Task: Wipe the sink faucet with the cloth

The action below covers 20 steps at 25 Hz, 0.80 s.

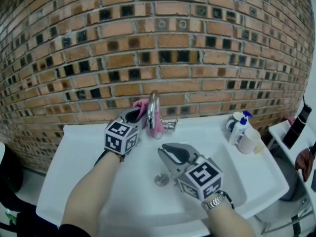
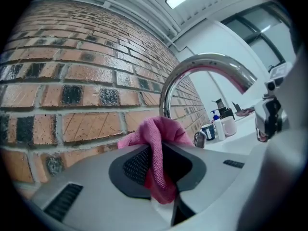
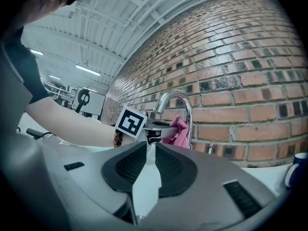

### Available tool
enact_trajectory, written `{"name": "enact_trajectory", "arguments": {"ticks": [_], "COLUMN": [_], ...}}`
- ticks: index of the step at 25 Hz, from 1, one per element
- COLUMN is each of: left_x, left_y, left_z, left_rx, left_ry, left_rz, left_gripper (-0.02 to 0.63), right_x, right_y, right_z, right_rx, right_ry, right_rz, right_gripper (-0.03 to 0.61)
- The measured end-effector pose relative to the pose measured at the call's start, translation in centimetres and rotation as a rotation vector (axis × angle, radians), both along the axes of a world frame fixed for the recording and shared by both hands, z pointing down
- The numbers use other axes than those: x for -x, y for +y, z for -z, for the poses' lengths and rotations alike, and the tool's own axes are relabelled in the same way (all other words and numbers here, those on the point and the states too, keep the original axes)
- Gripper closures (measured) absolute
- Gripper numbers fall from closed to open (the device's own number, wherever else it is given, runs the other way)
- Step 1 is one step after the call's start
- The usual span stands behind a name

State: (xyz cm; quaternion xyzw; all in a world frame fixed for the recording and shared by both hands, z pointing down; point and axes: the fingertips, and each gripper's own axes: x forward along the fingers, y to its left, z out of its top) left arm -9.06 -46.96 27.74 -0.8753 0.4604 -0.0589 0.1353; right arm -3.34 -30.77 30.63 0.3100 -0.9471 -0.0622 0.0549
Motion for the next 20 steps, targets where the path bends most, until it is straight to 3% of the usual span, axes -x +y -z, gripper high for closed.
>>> {"name": "enact_trajectory", "arguments": {"ticks": [20], "left_x": [1.3], "left_y": [0.9], "left_z": [-2.8], "left_rx": [0.041], "left_ry": [-0.019], "left_rz": [0.038], "left_gripper": [0.545], "right_x": [0.0], "right_y": [-0.2], "right_z": [-0.2], "right_rx": [0.005], "right_ry": [0.0], "right_rz": [-0.003], "right_gripper": [0.51]}}
